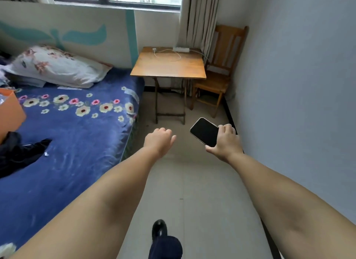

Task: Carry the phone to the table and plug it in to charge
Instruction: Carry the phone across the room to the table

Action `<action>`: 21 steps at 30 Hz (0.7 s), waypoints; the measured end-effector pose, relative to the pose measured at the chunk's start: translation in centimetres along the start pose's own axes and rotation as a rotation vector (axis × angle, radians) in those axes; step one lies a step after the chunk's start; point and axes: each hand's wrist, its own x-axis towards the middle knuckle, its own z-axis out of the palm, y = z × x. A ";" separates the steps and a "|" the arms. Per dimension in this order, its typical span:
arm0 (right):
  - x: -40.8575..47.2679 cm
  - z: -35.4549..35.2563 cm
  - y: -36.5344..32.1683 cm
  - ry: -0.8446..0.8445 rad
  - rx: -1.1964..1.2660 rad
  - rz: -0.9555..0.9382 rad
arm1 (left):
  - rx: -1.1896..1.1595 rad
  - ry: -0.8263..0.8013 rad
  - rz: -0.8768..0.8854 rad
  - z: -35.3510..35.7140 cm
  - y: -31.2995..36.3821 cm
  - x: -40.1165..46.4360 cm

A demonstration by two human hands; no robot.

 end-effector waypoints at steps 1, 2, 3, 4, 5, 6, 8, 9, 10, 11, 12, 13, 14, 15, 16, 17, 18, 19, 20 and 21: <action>2.4 0.4 -0.5 0.002 -0.012 -0.029 | 0.003 0.002 -0.009 -0.1 -0.9 2.2; 4.7 0.8 -1.0 0.005 -0.019 -0.052 | 0.002 0.003 -0.019 -0.4 -1.9 4.2; 7.3 1.2 -1.5 0.010 -0.030 -0.072 | 0.002 0.005 -0.025 -0.6 -2.8 6.5; 10.2 1.5 -2.0 0.013 -0.041 -0.086 | 0.003 0.005 -0.025 -0.8 -3.9 9.2; 12.5 1.8 -2.4 0.015 -0.050 -0.100 | -0.001 0.007 -0.023 -1.0 -4.7 11.4; 15.4 2.0 -2.9 0.013 -0.060 -0.109 | 0.004 0.012 -0.017 -1.5 -5.6 14.2; 19.6 2.1 -3.6 0.015 -0.075 -0.118 | 0.001 0.022 -0.024 -2.2 -6.7 18.3; 21.9 2.2 -3.9 0.022 -0.072 -0.119 | -0.006 0.025 -0.028 -2.6 -7.1 20.5; 23.9 2.2 -4.1 0.028 -0.066 -0.116 | -0.016 0.023 -0.032 -2.9 -7.5 22.5; 26.3 2.3 -4.3 0.025 -0.064 -0.113 | -0.024 0.014 -0.034 -3.0 -7.9 25.0; 28.2 2.3 -4.4 0.020 -0.065 -0.112 | -0.024 0.005 -0.029 -3.1 -8.3 26.9; 30.0 2.5 -4.5 0.016 -0.067 -0.113 | -0.022 -0.004 -0.021 -3.3 -8.5 28.7; 32.4 2.8 -4.3 0.011 -0.068 -0.112 | -0.020 -0.009 -0.012 -3.4 -8.8 31.2; 34.3 3.1 -4.1 0.009 -0.068 -0.111 | -0.017 -0.009 -0.003 -3.4 -9.1 33.3; 36.4 3.4 -3.9 0.010 -0.072 -0.108 | -0.012 -0.007 0.004 -3.4 -9.4 35.4; 38.5 3.7 -3.6 0.017 -0.076 -0.105 | -0.009 -0.001 0.011 -3.5 -9.7 37.6; 41.1 4.1 -3.4 0.020 -0.077 -0.101 | -0.010 0.002 0.011 -3.4 -10.1 40.2; 43.2 4.4 -3.2 0.020 -0.077 -0.099 | -0.012 0.007 0.009 -3.4 -10.5 42.4; 45.8 4.7 -3.1 0.026 -0.076 -0.103 | -0.009 0.016 0.005 -3.4 -11.0 44.9; 48.1 4.8 -3.0 0.033 -0.073 -0.106 | -0.012 0.024 -0.005 -3.4 -11.4 47.1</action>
